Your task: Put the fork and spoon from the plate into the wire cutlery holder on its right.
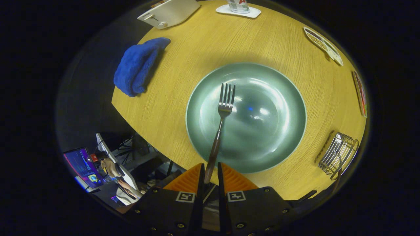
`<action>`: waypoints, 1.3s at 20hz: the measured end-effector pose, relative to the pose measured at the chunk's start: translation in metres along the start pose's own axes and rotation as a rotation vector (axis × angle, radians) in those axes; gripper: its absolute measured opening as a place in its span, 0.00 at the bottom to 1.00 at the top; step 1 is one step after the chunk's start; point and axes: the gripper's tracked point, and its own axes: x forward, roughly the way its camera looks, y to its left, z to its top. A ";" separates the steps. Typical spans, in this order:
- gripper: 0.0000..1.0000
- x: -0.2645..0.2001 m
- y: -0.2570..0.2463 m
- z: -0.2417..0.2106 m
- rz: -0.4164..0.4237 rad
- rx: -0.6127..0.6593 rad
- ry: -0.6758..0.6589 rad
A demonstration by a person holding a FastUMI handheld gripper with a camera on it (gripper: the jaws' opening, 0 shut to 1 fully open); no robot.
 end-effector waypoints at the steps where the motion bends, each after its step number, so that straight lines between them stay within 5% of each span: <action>1: 0.21 0.003 -0.002 0.001 -0.017 -0.004 0.001; 15: 0.21 0.018 -0.053 -0.009 -0.110 -0.032 0.086; 20: 0.21 0.015 -0.068 -0.011 -0.166 -0.134 0.084; 22: 0.18 0.017 -0.068 0.001 -0.181 -0.166 0.088; 23: 0.06 0.027 -0.073 -0.009 -0.193 -0.157 0.058; 26: 0.06 0.010 -0.073 -0.011 -0.196 -0.186 0.073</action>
